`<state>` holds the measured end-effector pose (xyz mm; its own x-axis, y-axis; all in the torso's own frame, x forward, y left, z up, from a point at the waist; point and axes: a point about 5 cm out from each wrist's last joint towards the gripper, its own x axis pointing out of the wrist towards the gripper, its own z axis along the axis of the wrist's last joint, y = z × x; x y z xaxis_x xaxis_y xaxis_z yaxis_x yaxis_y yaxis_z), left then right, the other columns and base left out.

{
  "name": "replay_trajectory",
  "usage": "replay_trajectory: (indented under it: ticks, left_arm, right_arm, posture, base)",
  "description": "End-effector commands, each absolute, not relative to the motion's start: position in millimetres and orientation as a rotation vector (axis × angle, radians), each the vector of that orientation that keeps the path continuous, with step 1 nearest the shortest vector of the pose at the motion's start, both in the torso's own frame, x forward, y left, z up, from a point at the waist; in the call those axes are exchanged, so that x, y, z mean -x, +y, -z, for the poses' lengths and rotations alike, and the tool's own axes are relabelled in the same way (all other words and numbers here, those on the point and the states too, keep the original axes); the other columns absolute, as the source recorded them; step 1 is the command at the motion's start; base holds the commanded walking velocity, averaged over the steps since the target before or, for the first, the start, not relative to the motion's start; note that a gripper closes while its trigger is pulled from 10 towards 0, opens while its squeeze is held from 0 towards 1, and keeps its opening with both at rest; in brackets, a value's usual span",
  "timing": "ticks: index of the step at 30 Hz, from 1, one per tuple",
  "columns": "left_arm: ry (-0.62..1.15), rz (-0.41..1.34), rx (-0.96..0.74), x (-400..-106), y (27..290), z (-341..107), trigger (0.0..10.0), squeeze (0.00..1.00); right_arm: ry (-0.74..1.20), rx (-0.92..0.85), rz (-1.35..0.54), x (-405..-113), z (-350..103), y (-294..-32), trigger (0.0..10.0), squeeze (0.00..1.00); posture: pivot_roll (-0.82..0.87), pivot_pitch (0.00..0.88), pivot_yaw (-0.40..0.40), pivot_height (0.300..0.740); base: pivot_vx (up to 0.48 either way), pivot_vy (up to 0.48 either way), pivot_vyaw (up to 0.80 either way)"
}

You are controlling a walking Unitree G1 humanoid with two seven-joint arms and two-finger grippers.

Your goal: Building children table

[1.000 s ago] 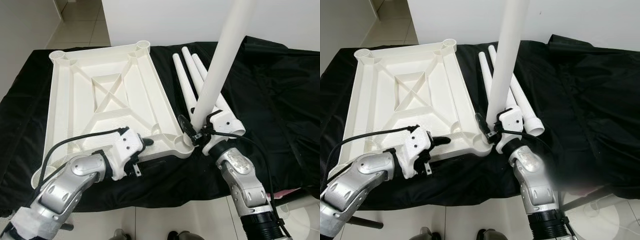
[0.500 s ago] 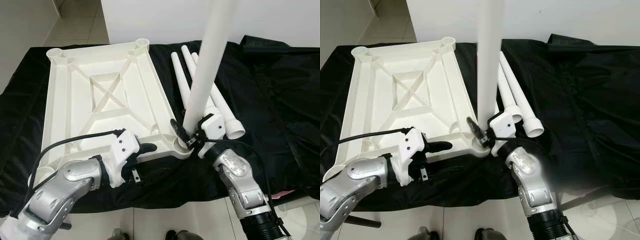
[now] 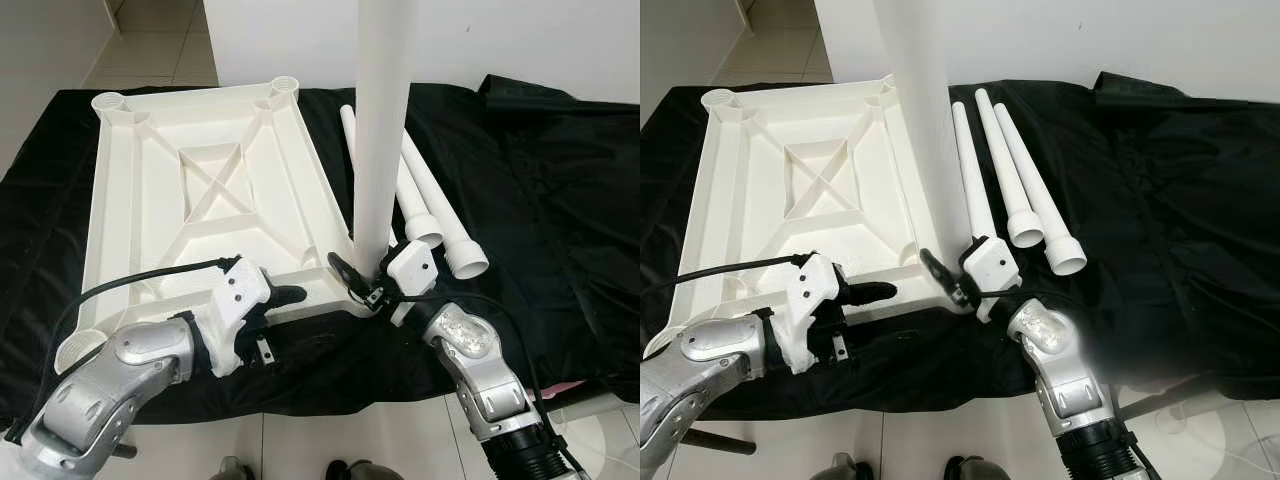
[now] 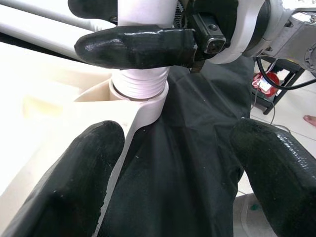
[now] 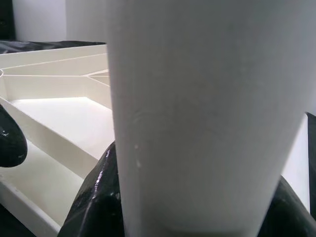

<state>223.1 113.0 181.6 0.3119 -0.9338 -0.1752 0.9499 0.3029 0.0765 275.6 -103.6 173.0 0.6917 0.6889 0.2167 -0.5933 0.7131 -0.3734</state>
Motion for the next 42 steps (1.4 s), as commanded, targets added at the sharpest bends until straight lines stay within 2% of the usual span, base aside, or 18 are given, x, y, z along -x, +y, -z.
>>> replay_trajectory:
  ticks: [1,17,20,26,29,37,42]
  left_arm:
    - [0.114,1.255,-0.183,-221,113,-182,10.0,0.00]
    - [0.123,1.250,-0.206,-222,117,-184,10.0,0.00]
    - [0.125,1.243,-0.207,-222,118,-184,10.0,0.00]
    - [0.124,1.239,-0.201,-223,117,-185,10.0,0.00]
    - [0.125,1.239,-0.202,-223,117,-185,10.0,0.00]
    - [0.124,1.241,-0.205,-223,117,-186,10.0,0.00]
    - [0.125,1.244,-0.210,-223,118,-186,10.0,0.00]
  right_arm:
    - [-0.312,0.284,-0.751,-273,-162,-104,10.0,0.00]
    - [-0.309,0.059,-0.691,-276,-162,-112,10.0,0.00]
    - [-0.307,0.078,-0.686,-276,-159,-113,10.0,0.00]
    - [-0.313,0.258,-0.759,-270,-151,-107,10.0,0.00]
    - [-0.308,0.286,-0.777,-268,-148,-105,10.0,0.00]
    - [-0.301,0.292,-0.792,-262,-140,-103,10.0,0.00]
    - [-0.294,0.186,-0.758,-263,-140,-103,10.0,0.00]
  posture:
    - [0.00,0.150,-0.038,0.740]
    - [0.00,0.154,-0.036,0.740]
    - [-0.01,0.159,-0.033,0.740]
    - [-0.01,0.161,-0.032,0.740]
    - [-0.01,0.161,-0.031,0.740]
    - [-0.01,0.157,-0.027,0.740]
    - [-0.01,0.154,-0.024,0.740]
  base:
    - [0.000,0.000,0.00]
    - [0.000,0.000,0.00]
    - [0.000,0.000,0.00]
    - [0.000,0.000,0.00]
    - [0.000,0.000,0.00]
    - [0.000,0.000,0.00]
    - [0.000,0.000,0.00]
